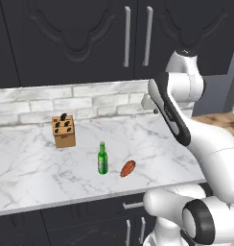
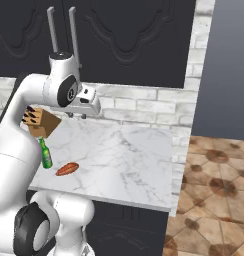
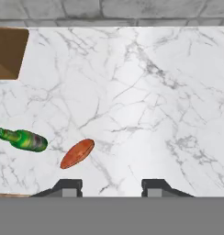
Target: Pick the pan from the cabinet and place it on the stove. Then turn on the stove burner for the pan.
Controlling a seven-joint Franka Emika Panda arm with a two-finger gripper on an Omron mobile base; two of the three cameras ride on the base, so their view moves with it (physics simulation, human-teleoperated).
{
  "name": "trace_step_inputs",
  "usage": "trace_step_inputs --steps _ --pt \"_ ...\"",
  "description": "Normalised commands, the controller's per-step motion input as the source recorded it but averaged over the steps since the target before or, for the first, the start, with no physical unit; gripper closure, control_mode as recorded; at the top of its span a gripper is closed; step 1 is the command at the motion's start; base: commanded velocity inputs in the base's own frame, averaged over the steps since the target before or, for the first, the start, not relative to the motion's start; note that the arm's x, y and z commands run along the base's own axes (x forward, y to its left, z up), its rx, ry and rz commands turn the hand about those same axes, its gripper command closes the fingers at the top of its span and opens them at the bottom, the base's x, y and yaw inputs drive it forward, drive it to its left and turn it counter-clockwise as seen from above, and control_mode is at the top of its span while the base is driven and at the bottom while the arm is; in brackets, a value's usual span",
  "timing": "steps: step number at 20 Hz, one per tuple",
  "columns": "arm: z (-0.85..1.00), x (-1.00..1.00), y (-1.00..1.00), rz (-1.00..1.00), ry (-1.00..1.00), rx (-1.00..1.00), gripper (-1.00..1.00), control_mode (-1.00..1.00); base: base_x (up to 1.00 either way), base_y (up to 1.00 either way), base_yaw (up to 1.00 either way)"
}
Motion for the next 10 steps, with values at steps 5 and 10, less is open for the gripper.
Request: trace_step_inputs --steps 5,10 --pt "0.00 -0.10 0.00 0.00 -0.10 0.00 -1.00 -1.00 0.00 0.00 0.00" --pt "0.00 -0.44 0.00 0.00 -0.32 0.00 -1.00 -1.00 0.00 0.00 0.00"
